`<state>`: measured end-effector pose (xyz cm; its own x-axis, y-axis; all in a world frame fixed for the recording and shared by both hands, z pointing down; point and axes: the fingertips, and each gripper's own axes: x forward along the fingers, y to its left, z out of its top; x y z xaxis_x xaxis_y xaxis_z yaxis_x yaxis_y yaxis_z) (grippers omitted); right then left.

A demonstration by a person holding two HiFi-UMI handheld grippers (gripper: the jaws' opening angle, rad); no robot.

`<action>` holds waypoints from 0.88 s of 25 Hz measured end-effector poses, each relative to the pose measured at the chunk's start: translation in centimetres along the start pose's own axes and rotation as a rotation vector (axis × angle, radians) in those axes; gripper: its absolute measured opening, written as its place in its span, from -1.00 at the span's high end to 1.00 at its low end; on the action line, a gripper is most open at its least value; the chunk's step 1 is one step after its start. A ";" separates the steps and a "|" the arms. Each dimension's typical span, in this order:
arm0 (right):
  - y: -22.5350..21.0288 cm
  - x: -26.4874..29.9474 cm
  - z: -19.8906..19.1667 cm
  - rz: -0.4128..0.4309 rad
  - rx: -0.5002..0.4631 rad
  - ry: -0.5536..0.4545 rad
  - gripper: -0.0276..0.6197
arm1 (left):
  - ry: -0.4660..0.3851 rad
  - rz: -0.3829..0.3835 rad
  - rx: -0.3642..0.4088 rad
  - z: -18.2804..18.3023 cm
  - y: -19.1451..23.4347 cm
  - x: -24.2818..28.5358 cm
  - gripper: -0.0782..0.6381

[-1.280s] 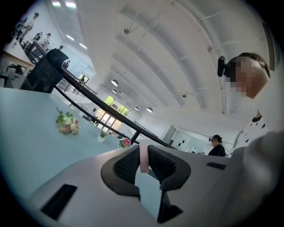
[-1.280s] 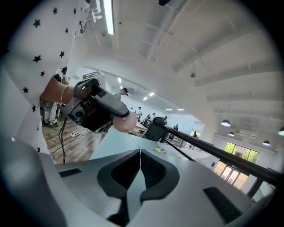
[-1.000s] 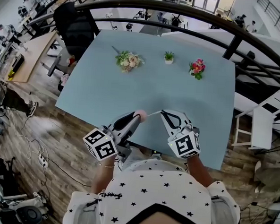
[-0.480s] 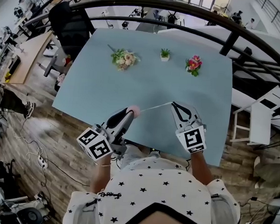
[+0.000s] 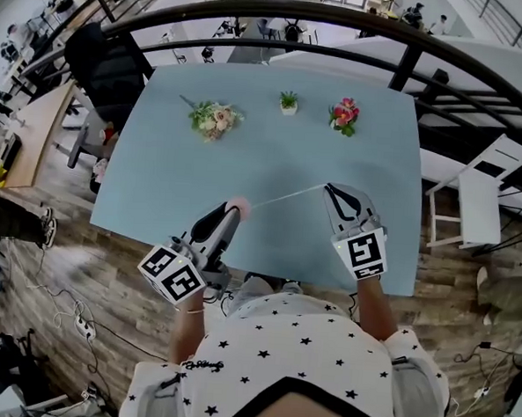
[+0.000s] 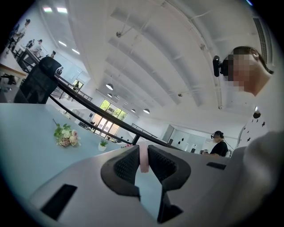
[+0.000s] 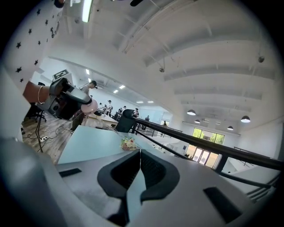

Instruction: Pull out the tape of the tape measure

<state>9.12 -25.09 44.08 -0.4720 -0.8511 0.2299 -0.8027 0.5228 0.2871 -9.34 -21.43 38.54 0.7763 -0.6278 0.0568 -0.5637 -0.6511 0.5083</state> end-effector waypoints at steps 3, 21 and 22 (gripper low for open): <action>-0.3 0.0 0.0 -0.036 0.014 0.019 0.91 | 0.019 -0.013 0.004 0.3 0.6 0.0 0.54; -0.6 -1.9 4.7 -0.141 0.113 -0.074 0.91 | 0.004 0.031 0.067 3.1 6.1 -3.5 0.54; -0.5 -2.0 5.2 -0.137 0.117 -0.083 0.91 | 0.001 0.030 0.064 3.1 6.3 -3.5 0.54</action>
<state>8.55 -23.92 38.68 -0.3801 -0.9175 0.1171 -0.8960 0.3967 0.1997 -16.50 -24.66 38.87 0.7592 -0.6468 0.0724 -0.6034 -0.6578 0.4508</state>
